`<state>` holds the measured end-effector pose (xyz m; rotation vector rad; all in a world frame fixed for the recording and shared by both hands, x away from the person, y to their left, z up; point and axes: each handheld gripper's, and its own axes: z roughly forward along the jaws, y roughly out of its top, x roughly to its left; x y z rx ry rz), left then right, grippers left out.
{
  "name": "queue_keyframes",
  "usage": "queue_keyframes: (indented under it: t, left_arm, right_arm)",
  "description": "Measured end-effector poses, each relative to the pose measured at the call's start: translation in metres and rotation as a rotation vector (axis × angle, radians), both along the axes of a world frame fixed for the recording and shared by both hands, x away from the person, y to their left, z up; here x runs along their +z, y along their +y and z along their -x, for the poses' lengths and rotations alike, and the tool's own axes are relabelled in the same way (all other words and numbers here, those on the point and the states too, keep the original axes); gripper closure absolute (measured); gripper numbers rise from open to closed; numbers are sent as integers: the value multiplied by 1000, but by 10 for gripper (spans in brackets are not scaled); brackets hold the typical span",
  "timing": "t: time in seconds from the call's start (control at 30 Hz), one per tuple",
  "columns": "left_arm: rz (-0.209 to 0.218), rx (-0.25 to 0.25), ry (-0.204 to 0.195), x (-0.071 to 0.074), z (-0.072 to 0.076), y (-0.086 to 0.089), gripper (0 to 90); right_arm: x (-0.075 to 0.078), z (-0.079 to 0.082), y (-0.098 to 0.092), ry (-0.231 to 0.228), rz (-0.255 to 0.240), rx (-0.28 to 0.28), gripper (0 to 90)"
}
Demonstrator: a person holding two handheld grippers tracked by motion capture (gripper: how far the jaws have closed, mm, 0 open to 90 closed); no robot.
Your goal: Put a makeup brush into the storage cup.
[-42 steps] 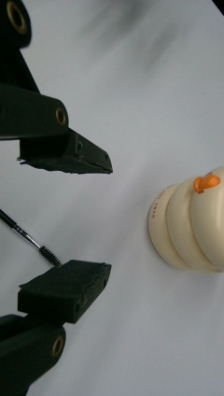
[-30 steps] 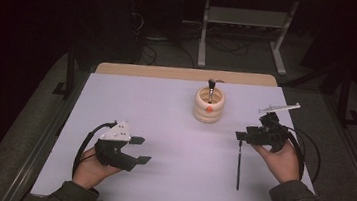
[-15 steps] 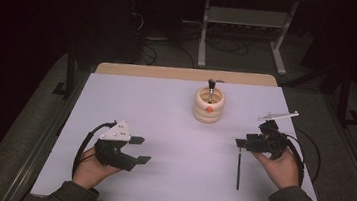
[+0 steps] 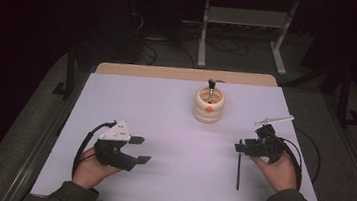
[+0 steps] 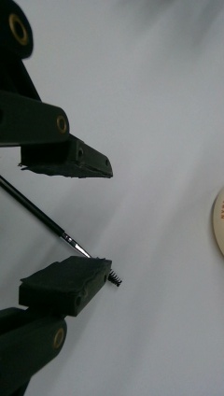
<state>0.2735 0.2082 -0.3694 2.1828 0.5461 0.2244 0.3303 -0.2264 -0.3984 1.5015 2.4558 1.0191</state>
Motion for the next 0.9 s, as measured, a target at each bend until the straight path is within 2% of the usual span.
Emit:
queue_keyframes:
  t: [0.23, 0.3, 0.53, 0.8, 0.9]
  left_arm:
    - [-8, -3, 2, 0, -1, 1, 348]
    - [-9, -3, 1, 0, -1, 1, 348]
    - [-8, -6, 0, -1, -1, 0, 348]
    - [-11, -4, 5, -1, -1, 1, 348]
    - [-9, -2, 5, -1, -1, 1, 348]
  right_arm:
    - [-6, -1, 2, 8, 20, -1, 488]
    - [-8, 0, 3, 23, 40, -4, 496]
    - [-16, 2, 4, 48, 64, -15, 516]
    - [-22, 2, 11, 67, 126, -2, 550]
    - [-23, 2, 11, 72, 133, -7, 564]
